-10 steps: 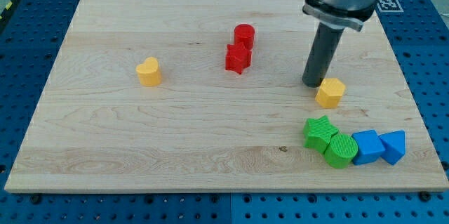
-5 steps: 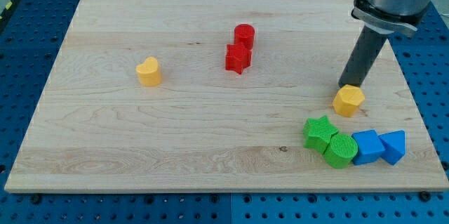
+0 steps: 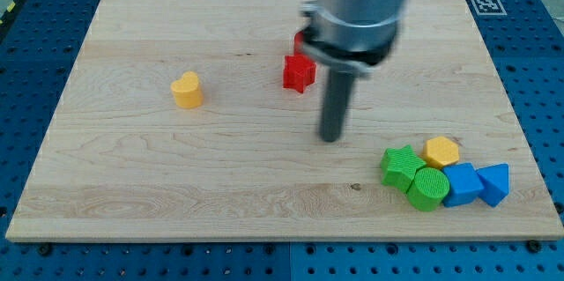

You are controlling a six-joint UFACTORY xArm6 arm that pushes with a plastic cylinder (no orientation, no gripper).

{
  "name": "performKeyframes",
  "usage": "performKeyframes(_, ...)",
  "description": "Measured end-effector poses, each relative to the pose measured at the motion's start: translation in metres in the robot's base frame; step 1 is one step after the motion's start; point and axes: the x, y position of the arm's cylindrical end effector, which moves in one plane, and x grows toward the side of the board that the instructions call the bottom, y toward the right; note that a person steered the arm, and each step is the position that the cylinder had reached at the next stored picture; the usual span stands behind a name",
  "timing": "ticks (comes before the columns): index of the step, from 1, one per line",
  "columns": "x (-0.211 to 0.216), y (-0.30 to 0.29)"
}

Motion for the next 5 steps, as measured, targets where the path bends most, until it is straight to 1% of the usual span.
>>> performKeyframes(1, 0.000, -0.099)
performKeyframes(2, -0.018, -0.193)
performKeyframes(3, -0.084, -0.225)
performKeyframes(4, -0.103, -0.211)
performKeyframes(5, -0.096, -0.177)
